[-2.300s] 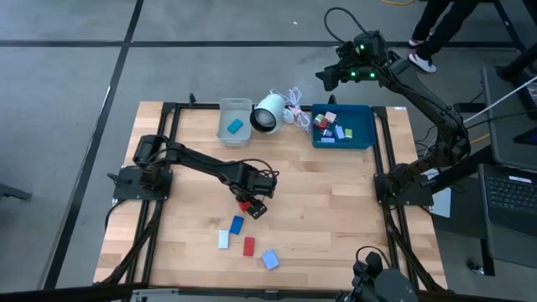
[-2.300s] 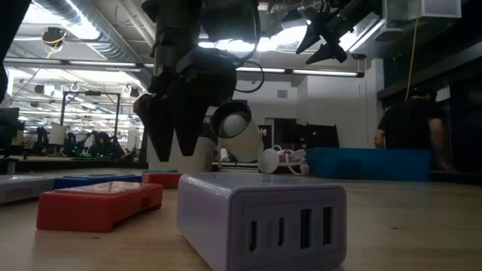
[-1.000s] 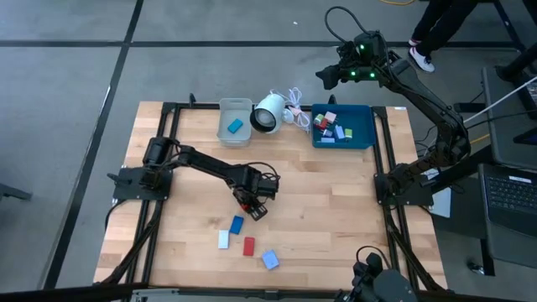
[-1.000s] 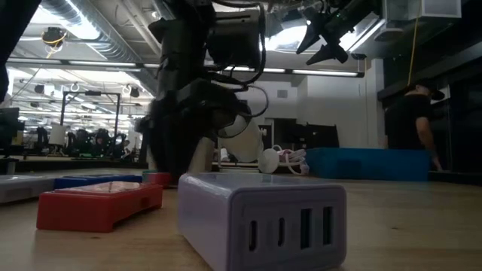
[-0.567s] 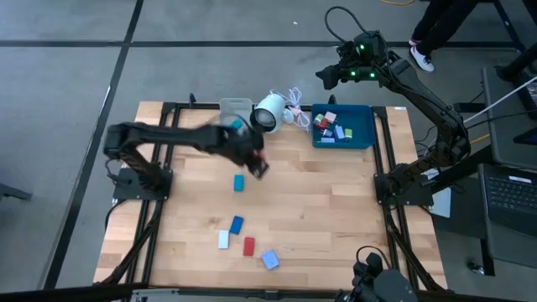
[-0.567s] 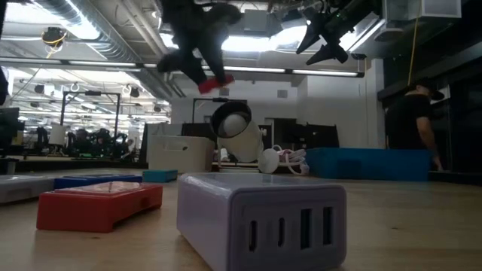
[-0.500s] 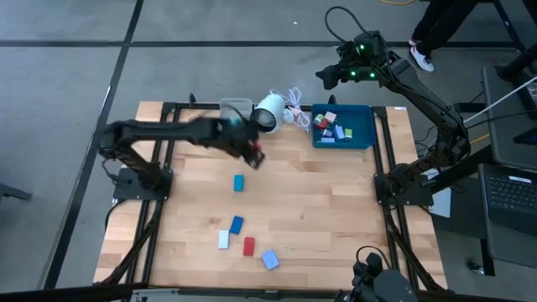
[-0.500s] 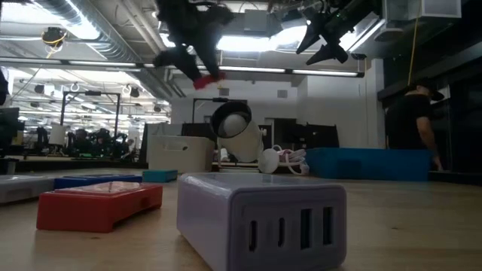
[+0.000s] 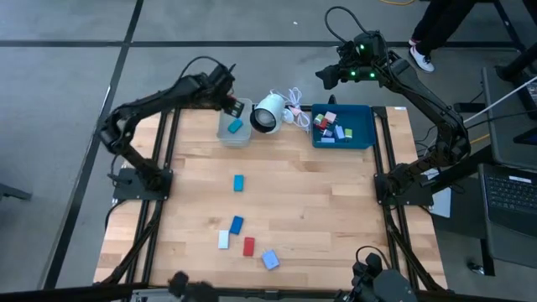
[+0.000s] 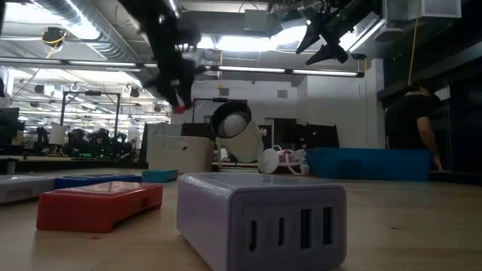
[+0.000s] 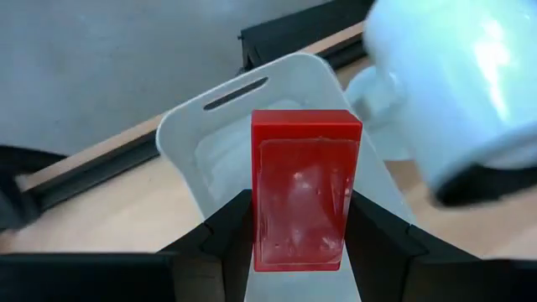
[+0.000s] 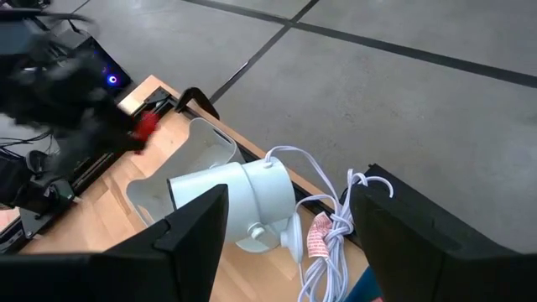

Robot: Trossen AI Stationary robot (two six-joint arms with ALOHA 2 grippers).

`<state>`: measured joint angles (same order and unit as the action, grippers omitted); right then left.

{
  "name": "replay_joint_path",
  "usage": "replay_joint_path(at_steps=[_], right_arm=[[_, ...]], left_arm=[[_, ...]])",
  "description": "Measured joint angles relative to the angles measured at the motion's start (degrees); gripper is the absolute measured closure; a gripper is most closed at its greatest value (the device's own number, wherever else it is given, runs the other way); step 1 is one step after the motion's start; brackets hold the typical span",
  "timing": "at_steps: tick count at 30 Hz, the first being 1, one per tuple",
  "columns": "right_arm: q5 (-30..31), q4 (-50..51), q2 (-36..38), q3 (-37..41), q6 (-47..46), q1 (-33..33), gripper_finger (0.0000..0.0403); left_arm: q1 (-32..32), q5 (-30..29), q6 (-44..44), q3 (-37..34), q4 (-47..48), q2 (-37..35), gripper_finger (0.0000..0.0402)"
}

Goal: Pick & Place Office items
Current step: Put the top red timer into the gray bin, then put the blue timer into the gray bin

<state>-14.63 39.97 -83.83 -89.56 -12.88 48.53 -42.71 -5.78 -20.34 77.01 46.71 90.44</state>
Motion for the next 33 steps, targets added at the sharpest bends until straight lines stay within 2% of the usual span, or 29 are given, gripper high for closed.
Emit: replay_joint_path(at_steps=[8, 10, 16, 20, 23, 26, 33], right_arm=[[0.0, 0.3, 0.0, 0.0, -0.1, 0.0, 0.0147], [0.0, 0.7, 0.0, 0.0, -0.1, 0.0, 0.0147], [0.0, 1.2, 0.0, 0.0, 0.1, 0.0, 0.0147], [0.0, 1.2, 0.0, 0.0, 0.9, 0.0, 0.0147], [0.0, 1.2, 0.0, 0.0, 1.4, 0.0, 0.0147], [0.0, 1.2, 0.0, 0.0, 1.5, 0.0, 0.0147], [-0.2, 1.2, 0.0, 0.0, 3.1, 0.0, 0.0147]], left_arm=[[-3.4, 4.5, 4.6, 0.0, -6.5, 11.8, 0.0253], [-3.5, 4.7, 4.7, 0.0, -6.1, 13.6, 0.0230], [-2.4, 4.4, 6.6, 0.0, -6.9, 14.6, 0.0124], [-1.8, 4.3, 5.5, 0.3, -7.8, 11.6, 0.0099], [-0.6, 4.6, 0.6, 1.0, -4.5, 8.2, 0.0096], [2.8, 3.7, -8.4, 1.1, 0.3, 4.3, 0.0095], [16.7, -4.5, -34.1, 1.0, 15.1, 1.2, 0.0094]])
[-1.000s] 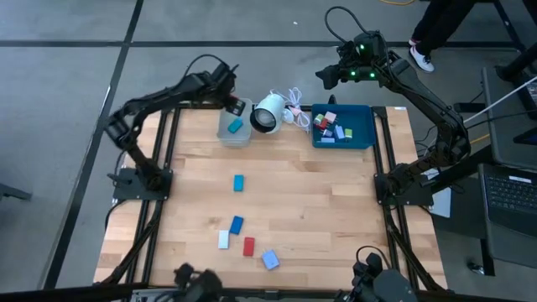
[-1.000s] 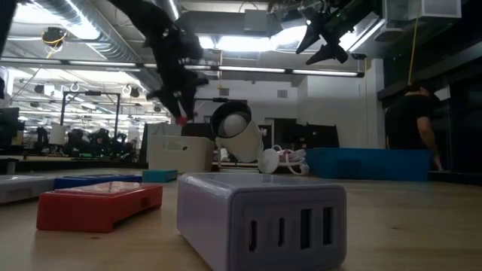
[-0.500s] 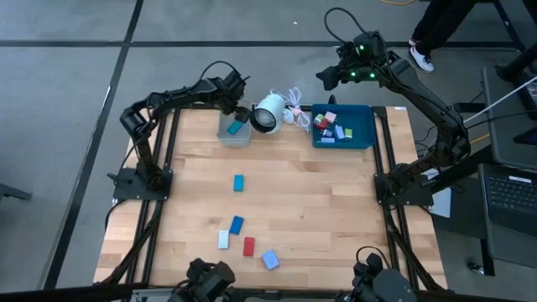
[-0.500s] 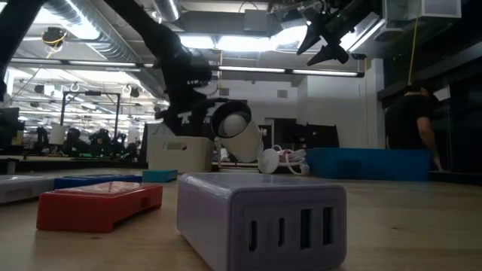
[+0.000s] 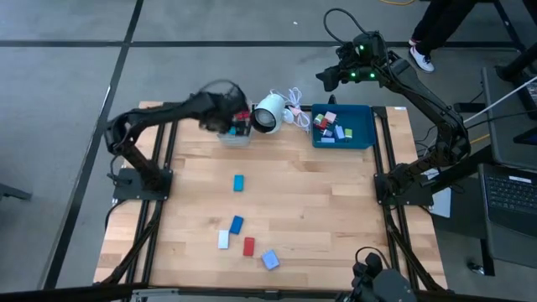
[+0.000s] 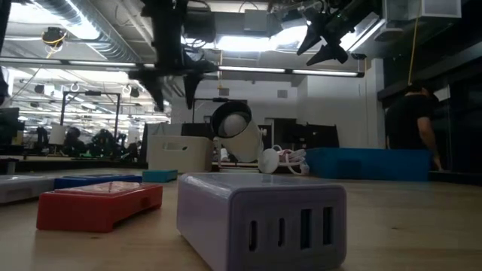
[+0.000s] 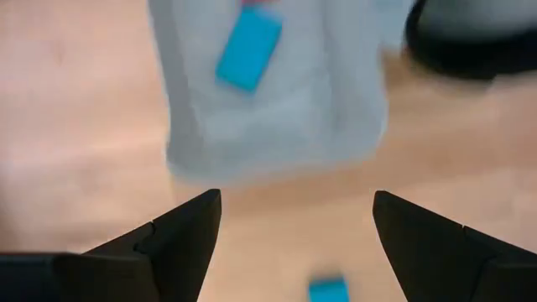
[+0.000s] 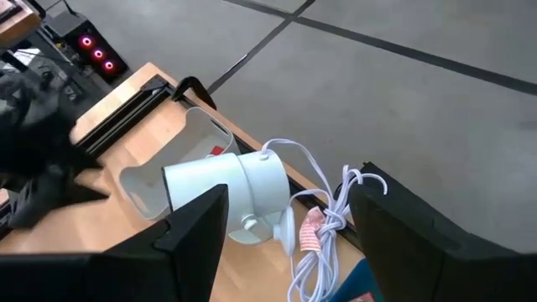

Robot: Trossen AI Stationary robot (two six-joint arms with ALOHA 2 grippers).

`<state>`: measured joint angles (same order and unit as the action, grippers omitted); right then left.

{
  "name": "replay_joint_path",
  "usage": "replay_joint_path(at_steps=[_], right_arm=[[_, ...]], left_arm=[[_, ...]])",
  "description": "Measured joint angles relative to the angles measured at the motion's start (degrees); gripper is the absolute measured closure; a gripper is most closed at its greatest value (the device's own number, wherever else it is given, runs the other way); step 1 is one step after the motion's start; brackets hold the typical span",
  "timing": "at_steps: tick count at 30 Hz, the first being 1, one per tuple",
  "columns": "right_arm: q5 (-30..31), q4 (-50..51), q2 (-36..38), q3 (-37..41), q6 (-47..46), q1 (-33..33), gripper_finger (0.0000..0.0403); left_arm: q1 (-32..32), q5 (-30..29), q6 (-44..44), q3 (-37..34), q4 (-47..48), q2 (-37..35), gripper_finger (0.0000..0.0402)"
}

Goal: Pick & Place Office items
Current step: Put the blue timer into the gray bin

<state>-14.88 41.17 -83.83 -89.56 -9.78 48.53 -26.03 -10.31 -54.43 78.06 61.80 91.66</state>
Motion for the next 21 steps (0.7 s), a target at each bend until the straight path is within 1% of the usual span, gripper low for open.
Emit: replay_joint_path(at_steps=[1, 5, 9, 16, 21], right_arm=[[-0.5, 0.0, 0.0, 0.0, 0.0, 0.0, 0.0147], [-2.6, 0.0, 0.0, 0.0, 0.1, 0.0, 0.0147], [-3.3, 0.0, 0.0, 0.0, 2.2, 0.0, 0.0147], [-3.8, 1.1, 0.0, 0.0, 3.2, 0.0, 0.0147], [-4.3, 2.0, 0.0, 0.0, 3.4, 0.0, 0.0147]], left_arm=[[2.1, -0.3, -3.2, -0.3, 1.1, 0.2, 0.0094], [9.1, 0.7, -14.2, -1.6, 0.7, 1.7, 0.0094], [14.0, 0.9, -21.6, -1.7, 0.2, 4.8, 0.0094], [19.4, 3.0, -27.6, -1.8, -1.0, 11.8, 0.0094], [22.1, 4.0, -29.5, -1.7, -4.8, 16.5, 0.0094]])
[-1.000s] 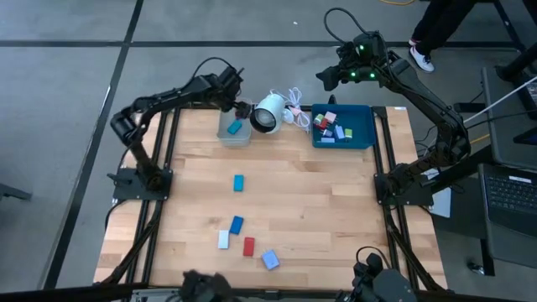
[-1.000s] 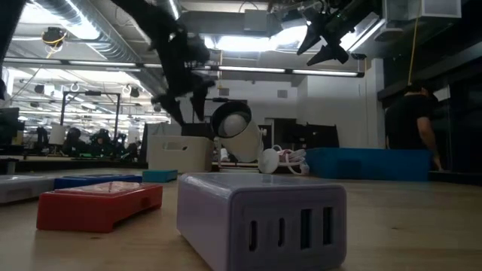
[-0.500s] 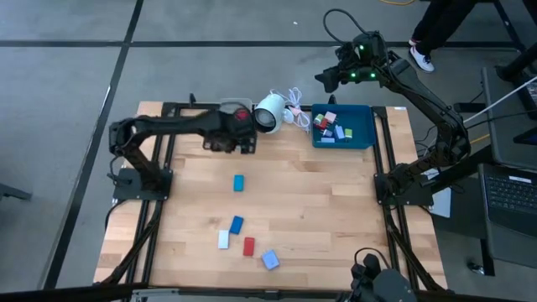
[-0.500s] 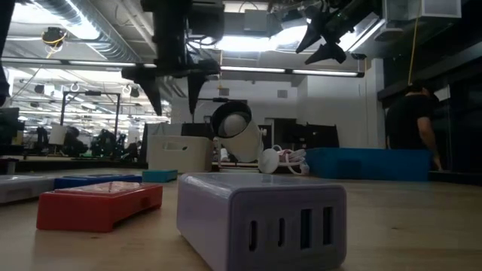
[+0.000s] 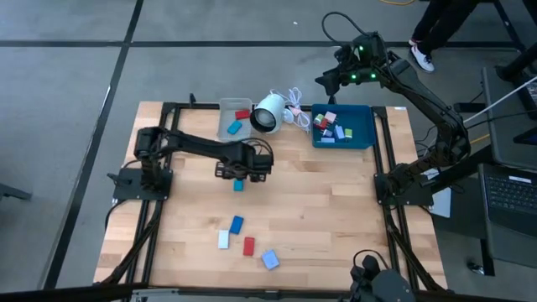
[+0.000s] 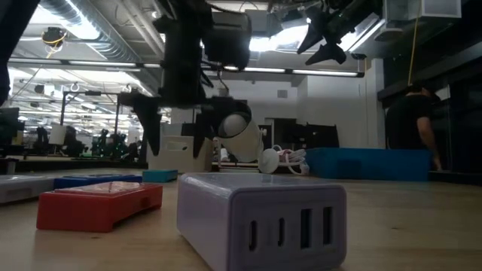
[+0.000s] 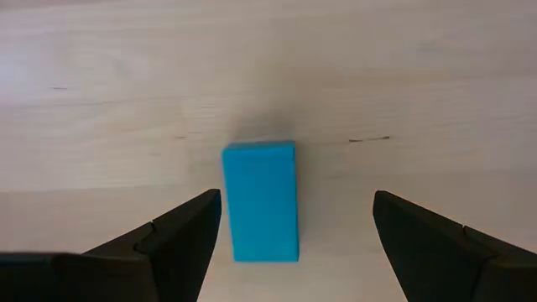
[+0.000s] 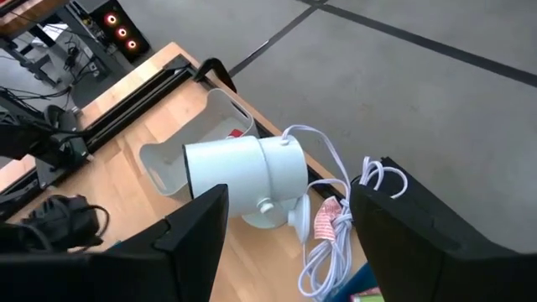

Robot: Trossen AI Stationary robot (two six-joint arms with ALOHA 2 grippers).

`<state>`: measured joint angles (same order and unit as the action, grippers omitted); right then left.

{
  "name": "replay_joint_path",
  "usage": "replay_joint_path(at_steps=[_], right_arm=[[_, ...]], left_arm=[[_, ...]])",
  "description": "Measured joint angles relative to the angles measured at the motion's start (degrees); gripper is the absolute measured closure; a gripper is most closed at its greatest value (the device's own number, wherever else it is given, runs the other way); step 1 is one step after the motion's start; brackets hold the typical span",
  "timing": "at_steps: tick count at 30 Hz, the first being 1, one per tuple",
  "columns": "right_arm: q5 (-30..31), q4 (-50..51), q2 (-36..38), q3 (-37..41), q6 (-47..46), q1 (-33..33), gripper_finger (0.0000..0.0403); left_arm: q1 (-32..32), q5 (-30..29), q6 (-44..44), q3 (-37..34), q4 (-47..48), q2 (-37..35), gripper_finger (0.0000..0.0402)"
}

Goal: Pick & Place Office items
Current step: Put the blue timer into the gray bin

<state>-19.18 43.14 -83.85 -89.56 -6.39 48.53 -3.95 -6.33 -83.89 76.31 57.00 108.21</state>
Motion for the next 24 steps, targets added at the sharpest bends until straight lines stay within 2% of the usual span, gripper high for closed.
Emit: replay_joint_path(at_steps=[7, 16, 24], right_arm=[[-1.3, 3.7, 0.0, 0.0, 2.1, 0.0, 0.0147], [-1.5, 7.4, 0.0, 0.0, 5.1, 0.0, 0.0147], [-4.3, 7.3, 0.0, 0.0, 5.3, 0.0, 0.0147]], left_arm=[[0.2, 0.5, -0.4, 0.0, -1.2, 3.8, 0.0096], [0.0, -1.8, -0.4, 0.0, -1.2, 3.8, 0.0103], [-0.3, 1.4, 4.6, -0.1, 0.5, 5.4, 0.0104]])
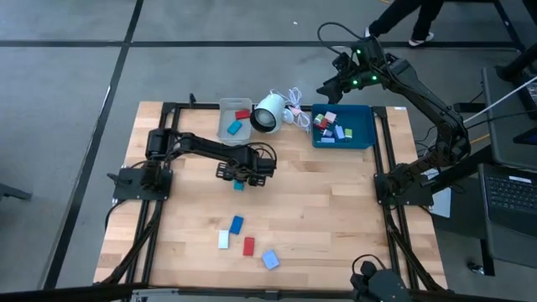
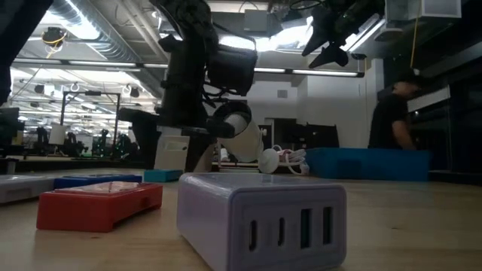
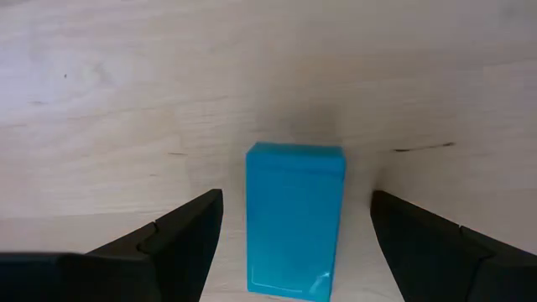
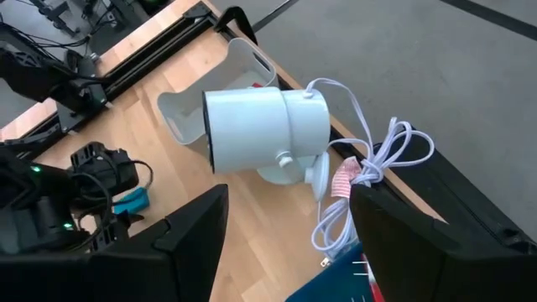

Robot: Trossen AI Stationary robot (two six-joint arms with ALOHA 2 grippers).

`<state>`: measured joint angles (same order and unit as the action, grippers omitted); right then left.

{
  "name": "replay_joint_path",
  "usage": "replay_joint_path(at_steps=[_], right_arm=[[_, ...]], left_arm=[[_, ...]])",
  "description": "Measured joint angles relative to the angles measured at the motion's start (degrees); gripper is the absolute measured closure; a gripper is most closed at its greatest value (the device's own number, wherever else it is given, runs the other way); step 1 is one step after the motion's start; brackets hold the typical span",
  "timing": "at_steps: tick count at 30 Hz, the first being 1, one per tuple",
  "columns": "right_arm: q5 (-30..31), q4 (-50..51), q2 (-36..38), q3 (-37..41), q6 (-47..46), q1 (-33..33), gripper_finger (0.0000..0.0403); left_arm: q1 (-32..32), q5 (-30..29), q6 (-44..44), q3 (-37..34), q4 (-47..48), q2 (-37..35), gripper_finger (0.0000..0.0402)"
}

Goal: Pick & Place Office items
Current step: Put the blue timer into the gray bin

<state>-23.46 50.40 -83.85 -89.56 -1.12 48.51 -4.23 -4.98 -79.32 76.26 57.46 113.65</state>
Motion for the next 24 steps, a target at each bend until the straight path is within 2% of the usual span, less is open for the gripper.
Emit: replay_joint_path(at_steps=[8, 18, 24], right_arm=[[0.1, 0.0, 0.0, 0.0, 0.1, 0.0, 0.0147], [0.4, -0.1, -1.0, 0.0, -0.2, 0.0, 0.0147], [0.1, -0.1, -2.0, 0.0, -1.5, -0.1, 0.0147]], left_arm=[[0.1, 2.9, -1.3, -5.8, -9.1, -0.5, 0.0130], [-0.4, 2.3, 2.3, -6.1, -10.0, -0.5, 0.0245], [-1.9, 1.3, 5.0, -5.5, -10.8, -2.4, 0.0248]])
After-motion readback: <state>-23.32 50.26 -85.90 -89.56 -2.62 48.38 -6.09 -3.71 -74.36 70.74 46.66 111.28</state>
